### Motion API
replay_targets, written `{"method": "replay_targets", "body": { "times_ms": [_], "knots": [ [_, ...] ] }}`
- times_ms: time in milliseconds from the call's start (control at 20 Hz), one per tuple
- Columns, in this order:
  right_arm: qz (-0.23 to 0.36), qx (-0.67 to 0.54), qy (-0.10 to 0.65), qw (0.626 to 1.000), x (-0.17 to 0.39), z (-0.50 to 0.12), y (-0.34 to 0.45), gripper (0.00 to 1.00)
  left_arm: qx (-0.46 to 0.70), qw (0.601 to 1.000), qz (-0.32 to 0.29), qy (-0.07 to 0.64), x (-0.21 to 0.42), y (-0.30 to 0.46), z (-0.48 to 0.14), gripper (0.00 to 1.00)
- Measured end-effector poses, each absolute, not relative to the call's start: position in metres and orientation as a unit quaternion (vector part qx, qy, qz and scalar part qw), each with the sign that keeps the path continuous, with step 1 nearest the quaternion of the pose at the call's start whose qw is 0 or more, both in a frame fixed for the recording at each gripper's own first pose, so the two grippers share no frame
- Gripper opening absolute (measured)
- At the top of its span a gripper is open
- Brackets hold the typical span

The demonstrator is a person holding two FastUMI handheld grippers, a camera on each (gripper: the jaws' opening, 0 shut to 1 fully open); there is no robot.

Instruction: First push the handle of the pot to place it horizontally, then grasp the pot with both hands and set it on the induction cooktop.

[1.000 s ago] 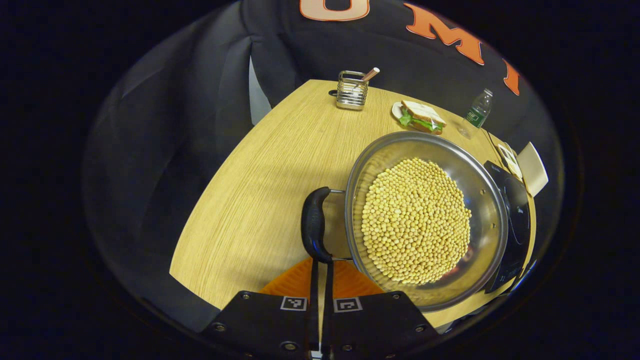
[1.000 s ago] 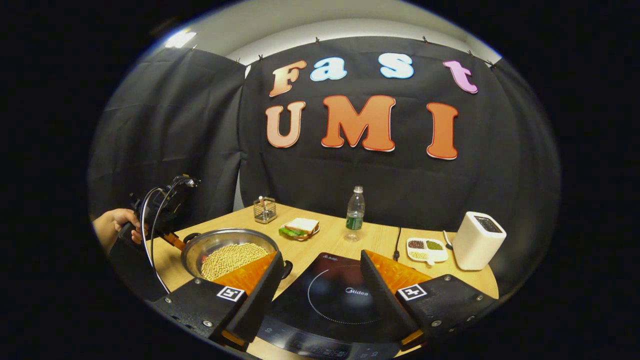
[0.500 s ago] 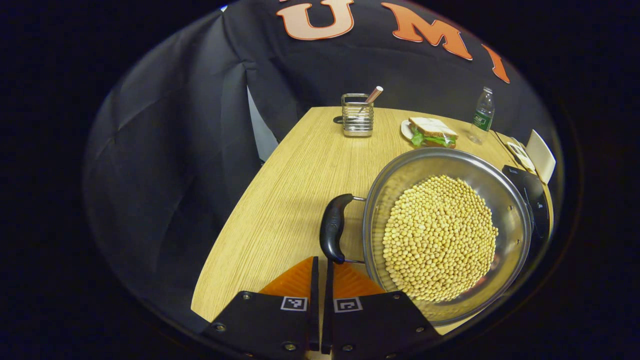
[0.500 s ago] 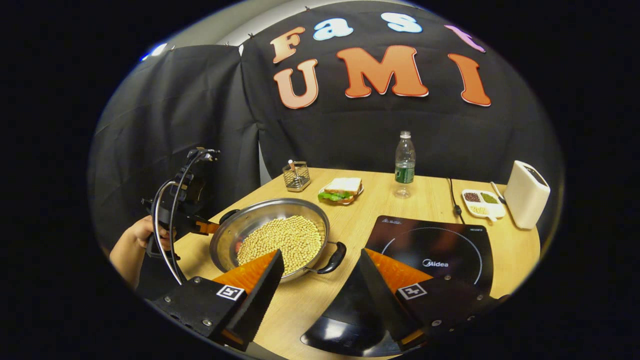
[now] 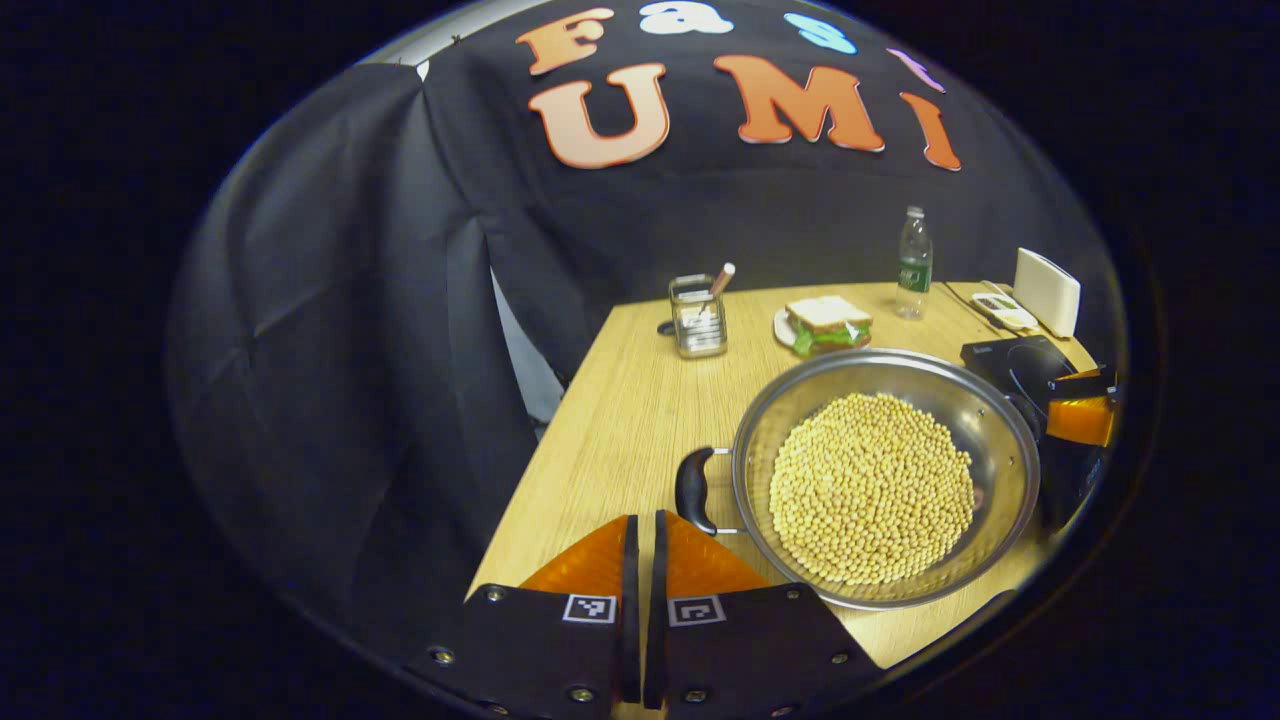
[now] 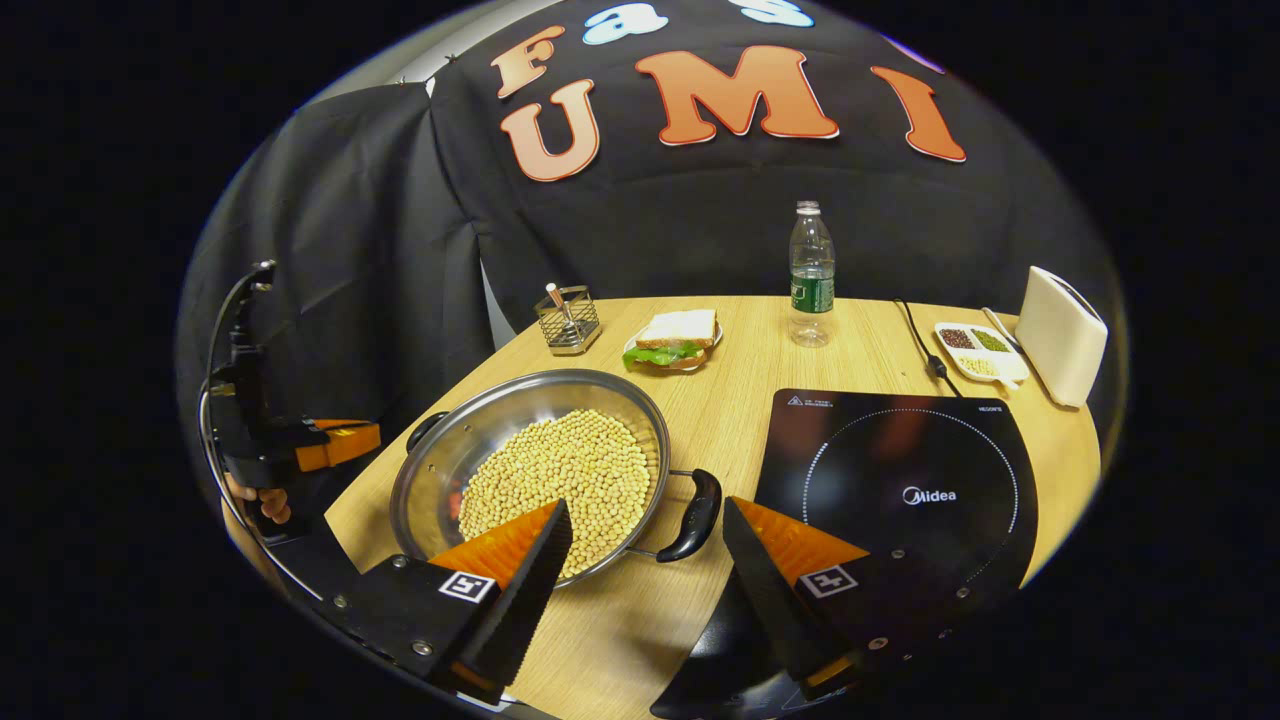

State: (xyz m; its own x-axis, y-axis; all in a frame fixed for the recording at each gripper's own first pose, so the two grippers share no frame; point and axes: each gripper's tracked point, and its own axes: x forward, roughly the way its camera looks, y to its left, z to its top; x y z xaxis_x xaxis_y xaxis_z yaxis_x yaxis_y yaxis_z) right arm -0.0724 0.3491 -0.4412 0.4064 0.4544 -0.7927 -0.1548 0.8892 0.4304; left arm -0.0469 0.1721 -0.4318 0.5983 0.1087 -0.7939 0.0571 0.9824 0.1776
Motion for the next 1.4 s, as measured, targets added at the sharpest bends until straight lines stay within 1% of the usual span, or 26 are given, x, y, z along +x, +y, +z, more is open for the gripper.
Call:
{"method": "replay_targets", "body": {
  "times_ms": [100,150,250,300,400,450,550,700,950,1000,1150,1300,1350,1400],
  "knots": [
    [0.185,0.156,0.522,0.818,-0.076,-0.443,0.355,0.94,0.038,0.910,-0.007,0.413,-0.033,0.154,-0.413,0.02],
    [0.181,0.153,0.525,0.817,-0.076,-0.446,0.356,0.94,0.004,0.914,-0.024,0.406,-0.030,0.144,-0.406,0.06],
    [0.173,0.151,0.526,0.819,-0.072,-0.448,0.355,0.95,-0.046,0.916,-0.043,0.396,-0.028,0.134,-0.399,0.26],
    [0.169,0.154,0.529,0.817,-0.071,-0.450,0.356,0.94,-0.059,0.915,-0.049,0.396,-0.025,0.130,-0.400,0.33],
    [0.164,0.156,0.534,0.815,-0.069,-0.454,0.358,0.94,-0.069,0.907,-0.046,0.413,-0.025,0.130,-0.408,0.74],
    [0.161,0.155,0.537,0.814,-0.069,-0.455,0.360,0.94,-0.068,0.901,-0.034,0.427,-0.028,0.136,-0.417,0.95],
    [0.155,0.148,0.540,0.814,-0.068,-0.464,0.359,0.94,-0.060,0.890,-0.035,0.451,-0.031,0.135,-0.434,0.93],
    [0.138,0.142,0.547,0.813,-0.064,-0.475,0.358,0.94,-0.035,0.881,-0.039,0.471,-0.029,0.133,-0.456,0.93],
    [0.114,0.141,0.578,0.796,-0.068,-0.501,0.362,0.92,-0.023,0.853,-0.026,0.521,-0.034,0.134,-0.502,0.93],
    [0.109,0.141,0.582,0.794,-0.068,-0.506,0.363,0.88,-0.022,0.846,-0.025,0.532,-0.037,0.134,-0.510,0.91],
    [0.097,0.135,0.588,0.792,-0.067,-0.518,0.364,0.83,-0.012,0.832,-0.021,0.555,-0.046,0.137,-0.528,0.94],
    [0.090,0.126,0.585,0.796,-0.062,-0.522,0.361,0.71,0.000,0.828,-0.016,0.561,-0.045,0.142,-0.538,0.94],
    [0.091,0.128,0.586,0.795,-0.063,-0.523,0.361,0.68,-0.004,0.827,-0.019,0.562,-0.043,0.140,-0.544,0.94],
    [0.092,0.132,0.589,0.792,-0.062,-0.525,0.361,0.67,-0.011,0.825,-0.024,0.564,-0.042,0.136,-0.546,0.93]
  ]
}}
